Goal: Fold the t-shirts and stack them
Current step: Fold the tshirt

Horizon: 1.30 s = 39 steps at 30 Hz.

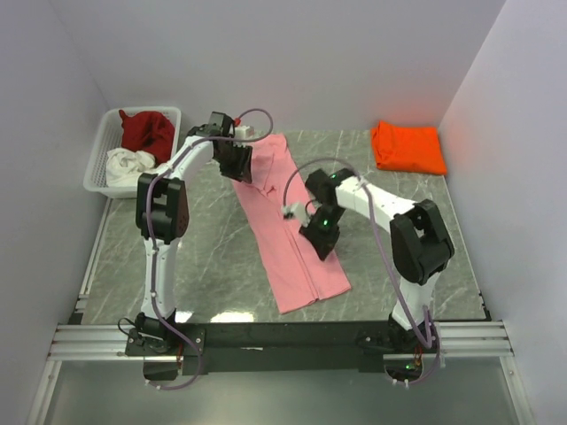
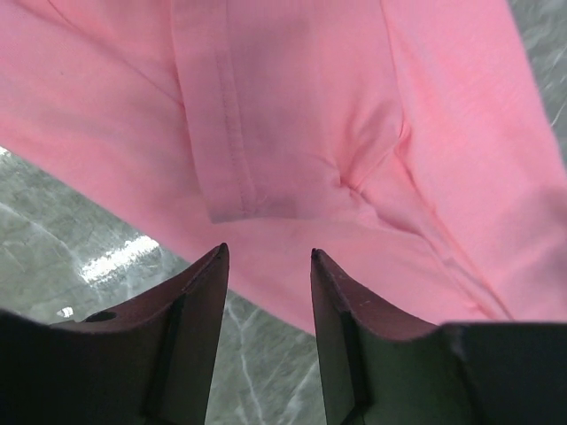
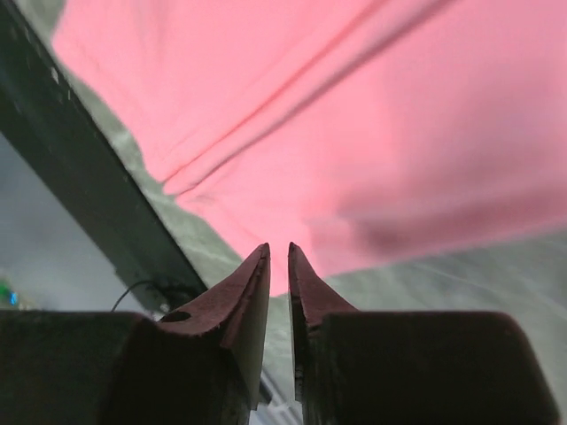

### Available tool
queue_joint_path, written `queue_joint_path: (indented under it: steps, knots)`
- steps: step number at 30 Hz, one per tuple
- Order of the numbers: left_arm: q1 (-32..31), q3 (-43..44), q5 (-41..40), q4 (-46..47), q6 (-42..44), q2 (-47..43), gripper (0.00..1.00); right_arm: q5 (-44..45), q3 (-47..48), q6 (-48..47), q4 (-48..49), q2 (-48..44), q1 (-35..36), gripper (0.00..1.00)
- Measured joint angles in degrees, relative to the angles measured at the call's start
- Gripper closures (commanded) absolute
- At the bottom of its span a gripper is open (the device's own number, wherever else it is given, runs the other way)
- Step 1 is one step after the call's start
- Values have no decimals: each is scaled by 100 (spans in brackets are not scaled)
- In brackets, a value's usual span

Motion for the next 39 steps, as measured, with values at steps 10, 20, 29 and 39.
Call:
queue_joint_path:
  steps: [10, 20, 29, 39]
  knots:
    - [140, 264, 22, 264, -496, 271, 51, -37, 1132, 247, 205, 2, -1036, 77]
    - [168, 267, 275, 247, -632, 520, 69, 39, 1211, 348, 243, 85, -1176, 77]
    - [164, 264, 863, 293, -776, 520, 96, 105, 1207, 345, 243, 98, -1224, 77]
    - [61, 177, 1106, 297, -776, 538, 99, 116, 1193, 350, 245, 98, -1257, 78]
